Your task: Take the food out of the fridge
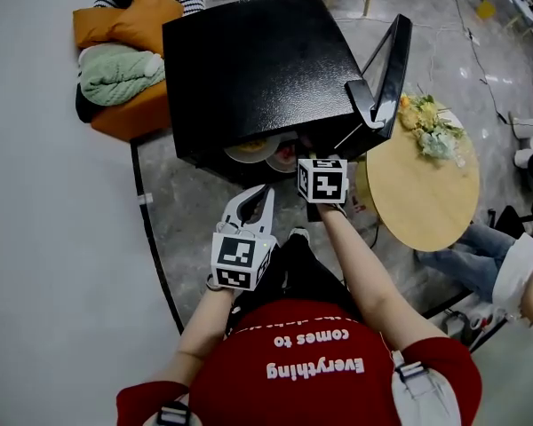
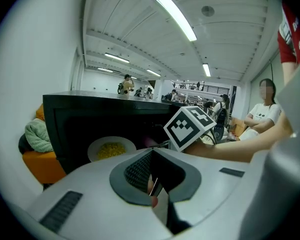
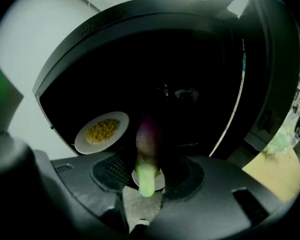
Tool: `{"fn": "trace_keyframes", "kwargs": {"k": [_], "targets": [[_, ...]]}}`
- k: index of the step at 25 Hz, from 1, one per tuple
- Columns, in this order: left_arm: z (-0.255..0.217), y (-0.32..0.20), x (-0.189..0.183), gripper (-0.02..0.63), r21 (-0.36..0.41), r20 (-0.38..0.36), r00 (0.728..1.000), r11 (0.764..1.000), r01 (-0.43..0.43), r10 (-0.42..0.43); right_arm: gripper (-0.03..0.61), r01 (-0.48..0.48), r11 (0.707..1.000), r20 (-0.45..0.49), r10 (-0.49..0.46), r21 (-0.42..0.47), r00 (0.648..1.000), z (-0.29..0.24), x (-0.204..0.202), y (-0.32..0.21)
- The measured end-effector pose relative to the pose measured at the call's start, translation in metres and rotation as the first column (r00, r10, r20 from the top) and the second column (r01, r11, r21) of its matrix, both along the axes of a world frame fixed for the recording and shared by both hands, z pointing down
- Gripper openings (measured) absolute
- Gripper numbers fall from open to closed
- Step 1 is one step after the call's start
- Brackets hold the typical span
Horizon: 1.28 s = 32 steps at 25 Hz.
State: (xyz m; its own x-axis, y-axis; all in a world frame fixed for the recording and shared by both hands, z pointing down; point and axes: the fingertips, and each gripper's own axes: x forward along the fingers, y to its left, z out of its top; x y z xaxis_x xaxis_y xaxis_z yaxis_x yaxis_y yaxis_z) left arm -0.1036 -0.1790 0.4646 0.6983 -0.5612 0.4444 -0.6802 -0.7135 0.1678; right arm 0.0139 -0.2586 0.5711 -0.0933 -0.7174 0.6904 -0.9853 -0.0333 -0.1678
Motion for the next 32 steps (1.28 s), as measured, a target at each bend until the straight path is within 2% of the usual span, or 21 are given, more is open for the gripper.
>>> {"fn": "trace_keyframes", "kwargs": {"k": [4,15,24,27,32], "targets": [[-0.003,-0.003,0.0,0.005,0.012,0.017,1.0,1.0,0.0,-0.001,0.16,0.009,1.0,0.071,-0.011,0.024,0.997,-0.008,-0.003,0.004],[-0.035,0.002,0.001,0.005,0.094,0.053,0.998,0.995,-0.036,0.031,0.16,0.089,0.994,0.114,-0.095,0.059,0.989,-0.049,-0.013,0.064],[-0.034,0.029,0.003,0.005,0.079,0.064,0.994,0.992,-0.096,0.091,0.16,0.156,0.983,0.14,-0.168,0.096,0.976,-0.071,-0.023,0.144],[-0.027,0.041,0.013,0.005,0.053,0.076,0.986,0.987,-0.152,0.148,0.16,0.115,0.99,0.151,-0.126,0.085,0.98,-0.068,-0.015,0.172],[-0.022,0.055,0.062,0.005,0.055,0.091,0.954,0.955,-0.29,0.284,0.16,-0.054,0.996,0.166,0.041,0.077,0.985,-0.064,0.027,0.215]]}}
